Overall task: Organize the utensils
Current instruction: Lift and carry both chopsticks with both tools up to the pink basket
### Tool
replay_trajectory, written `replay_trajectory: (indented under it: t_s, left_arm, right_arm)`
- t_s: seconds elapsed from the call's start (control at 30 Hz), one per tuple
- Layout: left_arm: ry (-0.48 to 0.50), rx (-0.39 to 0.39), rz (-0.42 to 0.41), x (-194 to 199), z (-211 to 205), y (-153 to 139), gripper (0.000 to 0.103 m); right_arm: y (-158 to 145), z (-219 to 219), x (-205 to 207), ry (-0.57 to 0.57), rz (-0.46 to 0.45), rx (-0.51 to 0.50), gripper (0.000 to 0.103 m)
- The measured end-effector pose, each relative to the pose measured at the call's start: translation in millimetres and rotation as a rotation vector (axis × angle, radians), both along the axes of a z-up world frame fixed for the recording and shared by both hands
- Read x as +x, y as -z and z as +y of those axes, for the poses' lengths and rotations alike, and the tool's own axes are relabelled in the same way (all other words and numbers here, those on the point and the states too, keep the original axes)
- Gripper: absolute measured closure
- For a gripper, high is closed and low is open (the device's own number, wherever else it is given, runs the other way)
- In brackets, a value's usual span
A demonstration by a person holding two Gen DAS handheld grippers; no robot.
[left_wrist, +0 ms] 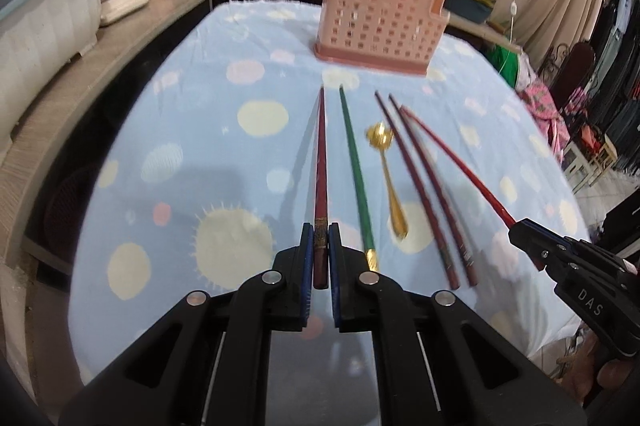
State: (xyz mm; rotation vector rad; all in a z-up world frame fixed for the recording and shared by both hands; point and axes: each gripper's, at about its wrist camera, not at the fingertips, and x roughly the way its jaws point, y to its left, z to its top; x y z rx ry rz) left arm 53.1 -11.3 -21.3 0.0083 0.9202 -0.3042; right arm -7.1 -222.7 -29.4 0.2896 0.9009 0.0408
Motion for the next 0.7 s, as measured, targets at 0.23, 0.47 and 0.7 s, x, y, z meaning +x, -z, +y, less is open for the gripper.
replay_trajectory:
  t_s: [0.23, 0.47, 0.7]
  left_arm:
    - [-0.007, -0.042, -0.078, 9.7, -1.1, -38.7, 0.096]
    - [-0.017, -0.071, -0.153, 24.8, -2.5, -72.4, 0.096]
    - [-0.032, -0.08, -0.211, 45.2, -6.7, -96.9, 0.096]
  right_arm:
    - [-41.7, -11.6, 11.5, 0.022, -0.099, 0.005, 0.096]
    - [-71.0, -22.4, 26.0, 0.041, -0.163, 0.0, 0.096]
    - [-93.9, -27.3, 45.0, 0.049, -0.217, -0.002, 0.096]
